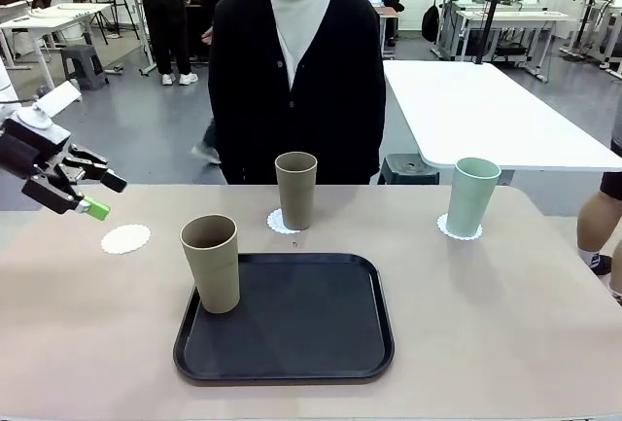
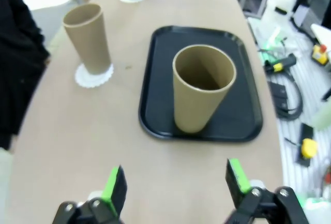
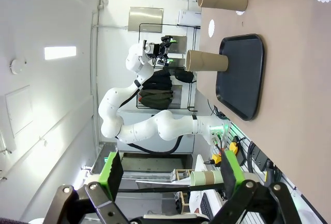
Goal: Place coasters on the table and set cups on them.
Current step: Take one Reusable plastic cup from the Flat Tray and place it on a coaster set by the human.
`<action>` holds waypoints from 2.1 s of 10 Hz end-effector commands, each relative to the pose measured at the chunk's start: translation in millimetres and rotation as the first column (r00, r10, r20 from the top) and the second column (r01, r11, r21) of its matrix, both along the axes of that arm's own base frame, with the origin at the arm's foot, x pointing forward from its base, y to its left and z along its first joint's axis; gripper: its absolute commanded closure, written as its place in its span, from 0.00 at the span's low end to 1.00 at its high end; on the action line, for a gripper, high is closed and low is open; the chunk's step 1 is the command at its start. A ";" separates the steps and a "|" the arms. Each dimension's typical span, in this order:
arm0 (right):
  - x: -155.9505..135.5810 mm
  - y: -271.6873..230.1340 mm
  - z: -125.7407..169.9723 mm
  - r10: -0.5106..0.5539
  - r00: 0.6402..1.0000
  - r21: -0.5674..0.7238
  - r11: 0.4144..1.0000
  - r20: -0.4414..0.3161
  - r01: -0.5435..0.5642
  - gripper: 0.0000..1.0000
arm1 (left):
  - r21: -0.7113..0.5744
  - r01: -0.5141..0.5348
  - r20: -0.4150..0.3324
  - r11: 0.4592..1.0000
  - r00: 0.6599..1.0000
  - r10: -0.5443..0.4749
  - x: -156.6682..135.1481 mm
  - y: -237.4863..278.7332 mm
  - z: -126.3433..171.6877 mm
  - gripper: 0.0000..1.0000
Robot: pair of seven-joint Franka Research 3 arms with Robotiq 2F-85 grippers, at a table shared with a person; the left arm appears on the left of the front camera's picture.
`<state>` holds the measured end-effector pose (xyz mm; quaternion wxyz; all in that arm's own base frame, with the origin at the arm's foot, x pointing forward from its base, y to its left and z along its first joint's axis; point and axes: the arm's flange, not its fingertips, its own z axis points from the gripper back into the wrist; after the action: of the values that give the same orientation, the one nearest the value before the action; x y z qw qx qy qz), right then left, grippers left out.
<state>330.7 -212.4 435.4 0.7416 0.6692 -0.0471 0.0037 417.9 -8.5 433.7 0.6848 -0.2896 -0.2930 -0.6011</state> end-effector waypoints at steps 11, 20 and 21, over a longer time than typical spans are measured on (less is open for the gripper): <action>-1.1 0.6 1.0 0.007 1.000 0.009 1.000 0.010 -0.007 0.00 | -0.144 0.149 -0.053 0.978 0.986 -0.158 22.6 -2.1 -38.6 0.00; -1.1 0.6 1.0 0.007 1.000 0.009 1.000 0.010 -0.007 0.00 | -0.430 0.222 0.128 0.875 0.975 -0.184 6.0 -31.3 -135.6 0.00; -1.1 0.6 1.0 0.007 1.000 0.009 1.000 0.010 -0.007 0.00 | -0.407 0.231 0.101 0.884 0.973 -0.208 2.6 -36.6 -139.6 0.00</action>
<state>330.7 -212.4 435.4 0.7416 0.6692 -0.0471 0.0038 423.9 -41.3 296.8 0.5318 -0.4404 -0.4089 -0.5967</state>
